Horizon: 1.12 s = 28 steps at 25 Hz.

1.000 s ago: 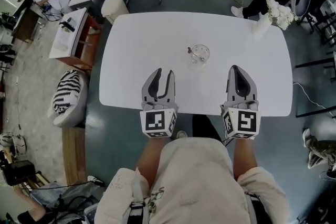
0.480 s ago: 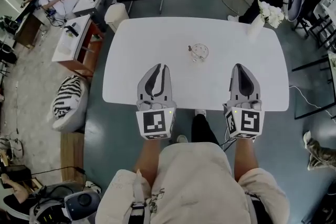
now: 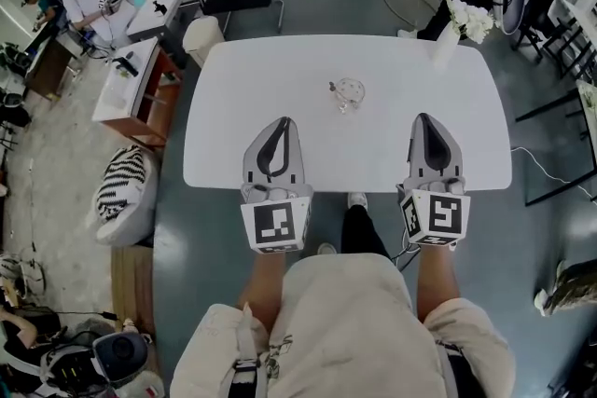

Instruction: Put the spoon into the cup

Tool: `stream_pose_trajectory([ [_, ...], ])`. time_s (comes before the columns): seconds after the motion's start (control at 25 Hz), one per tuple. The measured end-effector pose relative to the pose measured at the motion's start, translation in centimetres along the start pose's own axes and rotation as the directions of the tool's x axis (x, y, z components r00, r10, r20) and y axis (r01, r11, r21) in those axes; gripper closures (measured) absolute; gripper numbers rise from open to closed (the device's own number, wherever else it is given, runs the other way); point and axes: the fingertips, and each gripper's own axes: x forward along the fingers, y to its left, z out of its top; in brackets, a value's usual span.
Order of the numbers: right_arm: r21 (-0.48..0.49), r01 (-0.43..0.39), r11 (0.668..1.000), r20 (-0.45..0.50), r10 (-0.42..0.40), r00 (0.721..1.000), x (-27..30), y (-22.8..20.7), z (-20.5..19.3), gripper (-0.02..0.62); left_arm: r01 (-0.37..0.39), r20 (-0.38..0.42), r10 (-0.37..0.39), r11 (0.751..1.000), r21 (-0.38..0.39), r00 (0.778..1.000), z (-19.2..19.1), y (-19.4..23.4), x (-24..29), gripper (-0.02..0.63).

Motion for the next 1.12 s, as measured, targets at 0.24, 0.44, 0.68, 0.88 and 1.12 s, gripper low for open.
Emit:
stream_pose_trajectory([
  [0.24, -0.029, -0.005, 1.0, -0.007, 0.004, 1.0, -0.4, 0.8, -0.1, 0.607, 0.005, 0.003, -0.005, 1.0, -0.016, 1.0, -0.2, 0.1, -0.3, 0.597],
  [0.44, -0.033, 0.004, 0.999, -0.016, -0.005, 1.0, -0.6, 0.6, -0.3, 0.607, 0.019, 0.007, -0.019, 1.0, -0.018, 1.0, -0.3, -0.3, 0.0, 0.597],
  [0.68, -0.038, 0.006, 0.999, -0.028, -0.007, 1.0, -0.6, 0.4, -0.7, 0.607, 0.024, -0.003, -0.025, 1.0, -0.01, 1.0, -0.5, -0.5, 0.1, 0.597],
  [0.88, -0.046, 0.004, 0.999, -0.028, -0.005, 1.0, -0.9, 0.4, -0.9, 0.607, 0.021, -0.007, -0.021, 1.0, -0.012, 1.0, -0.8, -0.4, -0.1, 0.597],
  [1.12, -0.054, 0.0, 0.999, -0.031, -0.001, 1.0, -0.6, 0.3, -1.1, 0.607, 0.018, -0.022, -0.018, 1.0, -0.005, 1.0, -1.3, 0.2, 0.2, 0.597],
])
